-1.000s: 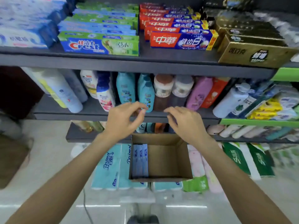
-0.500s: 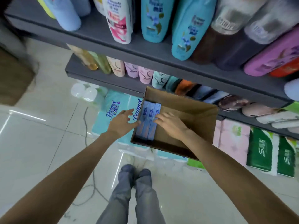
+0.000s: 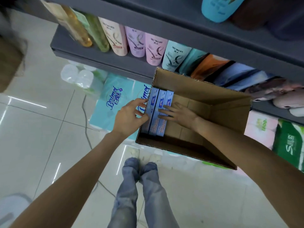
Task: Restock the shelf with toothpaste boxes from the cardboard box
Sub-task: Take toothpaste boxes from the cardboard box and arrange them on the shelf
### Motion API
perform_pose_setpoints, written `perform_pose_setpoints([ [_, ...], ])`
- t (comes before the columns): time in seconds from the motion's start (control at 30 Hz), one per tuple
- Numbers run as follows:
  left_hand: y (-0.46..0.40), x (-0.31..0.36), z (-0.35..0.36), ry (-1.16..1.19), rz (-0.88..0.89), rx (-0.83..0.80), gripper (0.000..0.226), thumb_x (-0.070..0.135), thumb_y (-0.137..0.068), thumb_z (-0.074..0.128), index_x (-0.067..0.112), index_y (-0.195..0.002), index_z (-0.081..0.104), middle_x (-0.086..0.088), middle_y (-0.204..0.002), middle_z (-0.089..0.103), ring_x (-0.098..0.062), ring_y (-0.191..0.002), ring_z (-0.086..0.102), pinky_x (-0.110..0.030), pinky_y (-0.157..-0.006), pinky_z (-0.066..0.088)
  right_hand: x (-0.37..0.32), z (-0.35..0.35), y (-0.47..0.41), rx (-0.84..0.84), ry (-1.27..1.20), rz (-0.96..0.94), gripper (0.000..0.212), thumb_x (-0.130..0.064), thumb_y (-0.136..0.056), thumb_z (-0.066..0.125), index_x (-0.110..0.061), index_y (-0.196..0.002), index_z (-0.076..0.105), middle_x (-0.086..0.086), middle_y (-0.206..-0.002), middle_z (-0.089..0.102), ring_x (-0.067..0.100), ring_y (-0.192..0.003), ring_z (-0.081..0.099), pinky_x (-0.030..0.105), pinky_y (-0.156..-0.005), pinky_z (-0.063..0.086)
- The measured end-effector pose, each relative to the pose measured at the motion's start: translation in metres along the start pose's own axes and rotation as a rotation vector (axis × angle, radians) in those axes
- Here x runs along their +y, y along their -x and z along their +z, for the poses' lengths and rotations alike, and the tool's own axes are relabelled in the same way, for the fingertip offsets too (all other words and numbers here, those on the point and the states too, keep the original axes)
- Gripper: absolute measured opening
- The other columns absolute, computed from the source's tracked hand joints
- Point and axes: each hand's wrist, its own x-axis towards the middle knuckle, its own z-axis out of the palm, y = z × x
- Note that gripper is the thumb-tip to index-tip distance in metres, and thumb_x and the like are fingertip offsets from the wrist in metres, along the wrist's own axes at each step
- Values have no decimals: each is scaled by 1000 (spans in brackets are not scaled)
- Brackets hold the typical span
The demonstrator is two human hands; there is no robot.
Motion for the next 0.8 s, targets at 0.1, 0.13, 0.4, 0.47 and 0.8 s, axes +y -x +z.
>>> perform_pose_setpoints([
  [0.1,0,1,0,-1,-6,4,50,36,-69,56,25,-118,58,15,-100,61,-7,-73,63,-36,-75,55,0,-7,-7,103,-13,9,78,-10,-95,48,-27,-150,-5,4,-159,8,28,-144,15,42,-112,24],
  [0.13,1,1,0,10,-15,7,50,35,-69,56,25,-118,58,15,-99,60,-6,-73,63,-36,-75,55,1,-11,-12,118,1,11,80,-11,-94,51,-28,-150,-3,5,-159,9,29,-144,16,42,-112,24],
  [0.4,4,2,3,32,-20,20,48,37,-71,56,26,-118,59,16,-100,60,-6,-74,63,-35,-76,55,-3,-8,-18,174,54,60,67,-10,-85,62,-23,-143,31,8,-156,21,29,-143,19,48,-115,17],
  [0.47,3,2,3,30,-21,18,49,38,-71,57,26,-118,58,16,-100,59,-2,-73,61,-35,-75,56,-6,-3,-16,169,96,34,67,-10,-82,65,-21,-140,33,5,-151,31,27,-143,21,49,-116,14],
  [0.8,2,5,0,-48,-13,-38,47,26,-85,66,18,-129,53,-4,-122,59,-18,-99,63,-33,-87,50,-3,-42,40,229,-152,235,56,-32,-65,81,-22,-116,58,11,-108,62,29,-100,58,37,-91,44],
])
